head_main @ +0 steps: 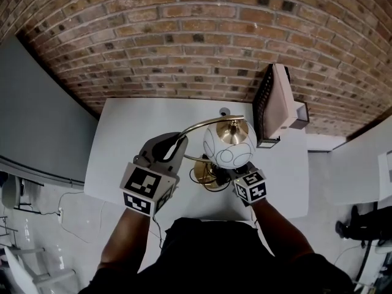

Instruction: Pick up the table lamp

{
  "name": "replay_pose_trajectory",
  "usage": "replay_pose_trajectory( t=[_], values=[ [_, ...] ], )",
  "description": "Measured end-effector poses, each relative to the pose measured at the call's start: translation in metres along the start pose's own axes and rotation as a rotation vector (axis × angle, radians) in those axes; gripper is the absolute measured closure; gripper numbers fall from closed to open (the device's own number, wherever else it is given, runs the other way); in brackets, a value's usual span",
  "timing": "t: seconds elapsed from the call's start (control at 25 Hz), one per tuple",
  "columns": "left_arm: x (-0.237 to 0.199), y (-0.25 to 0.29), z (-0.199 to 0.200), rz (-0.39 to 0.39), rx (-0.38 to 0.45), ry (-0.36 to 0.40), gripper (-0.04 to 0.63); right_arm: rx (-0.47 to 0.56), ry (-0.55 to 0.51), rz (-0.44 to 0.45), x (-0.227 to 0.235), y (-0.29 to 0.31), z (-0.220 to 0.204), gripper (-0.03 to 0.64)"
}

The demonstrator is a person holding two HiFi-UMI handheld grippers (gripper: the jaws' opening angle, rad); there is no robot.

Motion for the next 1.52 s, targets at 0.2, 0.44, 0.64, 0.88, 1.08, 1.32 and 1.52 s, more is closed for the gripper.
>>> replay_pose_trajectory(
  t=[0.2,0.44,0.64,0.88,1.08,1.32,1.52],
  values=[
    [0.015,-0.016,0.015,-0.018,0.020,0.004,0.563,0.025,-0.032,0.003,-0.008,-0.033,0.007,0.571],
    [0.034,-0.024,0.025,-0.029,0.033,0.005,0.563,0.043,-0.022,0.009,-0.015,-0.061,0.002,0.570],
    [0.044,-0.029,0.029,-0.025,0.040,0.015,0.563,0.054,-0.025,0.027,-0.022,-0.075,-0.002,0.569],
    [0.053,-0.033,0.027,-0.014,0.038,0.007,0.563,0.054,-0.037,0.040,-0.025,-0.084,-0.008,0.569],
    [0.058,-0.038,0.025,0.005,0.047,-0.010,0.563,0.060,-0.038,0.053,-0.029,-0.092,-0.012,0.569],
    [0.064,-0.043,0.025,0.020,0.042,-0.008,0.563,0.064,-0.034,0.069,-0.033,-0.095,-0.016,0.569],
    [0.069,-0.042,0.026,0.020,0.034,0.000,0.563,0.071,-0.021,0.062,-0.031,-0.097,-0.017,0.569]
  ],
)
Point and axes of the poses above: the fingertips, and each gripper's own axes: y forward along the fingers, x to its right, z out of its top, the point moved 2 cm from there along -y, backward along the fingers, and after that the axes turned 4 degrees about -z, right-handed, at the moved point
